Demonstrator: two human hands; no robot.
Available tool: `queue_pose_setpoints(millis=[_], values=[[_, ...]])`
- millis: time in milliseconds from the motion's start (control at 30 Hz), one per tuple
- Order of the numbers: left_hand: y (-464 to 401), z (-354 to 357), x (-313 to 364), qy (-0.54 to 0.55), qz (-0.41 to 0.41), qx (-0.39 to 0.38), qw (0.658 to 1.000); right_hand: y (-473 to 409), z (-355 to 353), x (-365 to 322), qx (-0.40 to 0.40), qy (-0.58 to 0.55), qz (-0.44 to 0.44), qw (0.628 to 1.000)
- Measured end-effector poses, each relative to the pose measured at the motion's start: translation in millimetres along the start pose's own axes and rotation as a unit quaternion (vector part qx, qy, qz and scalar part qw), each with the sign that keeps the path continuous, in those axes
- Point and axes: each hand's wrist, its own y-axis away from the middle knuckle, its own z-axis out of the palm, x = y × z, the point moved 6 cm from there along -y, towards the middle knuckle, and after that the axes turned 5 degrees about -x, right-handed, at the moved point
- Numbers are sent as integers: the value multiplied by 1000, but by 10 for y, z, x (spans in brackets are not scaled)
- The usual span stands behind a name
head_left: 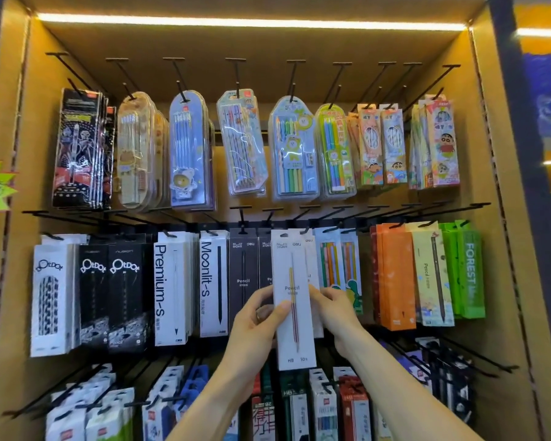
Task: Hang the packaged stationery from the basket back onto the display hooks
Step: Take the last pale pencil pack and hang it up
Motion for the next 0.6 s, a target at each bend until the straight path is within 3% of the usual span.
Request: queue_pose_setpoints(millis=[100,167,300,600], values=[[-20,16,-46,-8,4,-5,1000,83,-150,40,76,53,-43,995],[-26,42,-85,-12,2,-12,1000,278,-234,-10,109,20,-91,990],[-58,147,-141,-16,0,-32,999,591,-145,-122,34,-70,-142,987],[-261,243,-68,-16,28,-10,999,522,-177,-368,50,-68,-174,981]])
